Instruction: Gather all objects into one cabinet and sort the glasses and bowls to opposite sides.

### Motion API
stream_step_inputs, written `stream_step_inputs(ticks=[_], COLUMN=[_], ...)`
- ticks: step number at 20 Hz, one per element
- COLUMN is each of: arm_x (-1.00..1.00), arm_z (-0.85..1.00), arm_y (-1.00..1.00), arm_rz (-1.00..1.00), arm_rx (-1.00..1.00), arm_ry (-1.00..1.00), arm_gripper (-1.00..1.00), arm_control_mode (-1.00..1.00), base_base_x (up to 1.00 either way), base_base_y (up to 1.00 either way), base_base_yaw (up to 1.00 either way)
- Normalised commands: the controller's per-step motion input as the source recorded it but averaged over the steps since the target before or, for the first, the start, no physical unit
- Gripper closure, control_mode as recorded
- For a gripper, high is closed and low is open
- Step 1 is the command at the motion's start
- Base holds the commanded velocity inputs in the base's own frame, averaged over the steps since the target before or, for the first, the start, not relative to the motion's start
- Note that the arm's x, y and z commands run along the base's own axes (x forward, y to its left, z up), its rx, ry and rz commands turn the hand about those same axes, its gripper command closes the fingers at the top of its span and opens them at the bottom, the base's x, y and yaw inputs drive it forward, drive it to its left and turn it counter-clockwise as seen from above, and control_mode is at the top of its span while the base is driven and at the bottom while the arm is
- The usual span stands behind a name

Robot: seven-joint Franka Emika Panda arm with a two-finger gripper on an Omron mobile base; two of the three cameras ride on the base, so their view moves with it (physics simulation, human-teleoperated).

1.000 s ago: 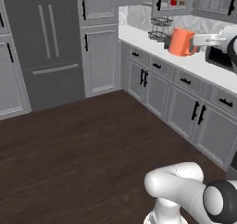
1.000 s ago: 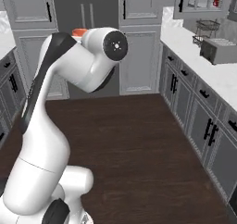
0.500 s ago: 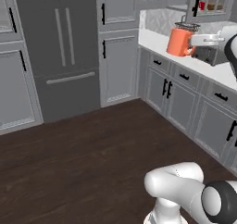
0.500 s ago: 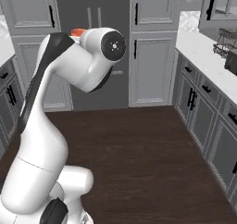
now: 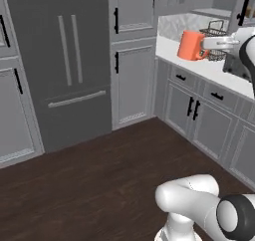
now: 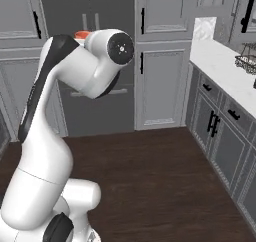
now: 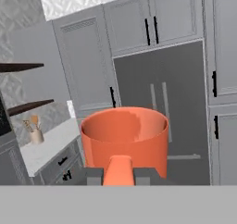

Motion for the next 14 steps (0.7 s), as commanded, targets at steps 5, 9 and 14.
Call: stream_step_inputs(ticks=[5, 9, 14], arm_x=[0.00, 0.00, 0.00], arm_z=[0.00, 0.00, 0.00], arm_y=[0.00, 0.00, 0.00], arm_rz=[0.00, 0.00, 0.00], arm_rx=[0.00, 0.00, 0.00], arm_ry=[0.00, 0.00, 0.00], arm_gripper=[1.00, 1.00, 1.00], arm_control_mode=[1.00, 1.00, 1.00], base_base_x=[1.00, 1.00, 1.00], base_base_y=[0.41, 0.49, 0.54], base_base_yaw=[-0.47, -0.51, -0.55])
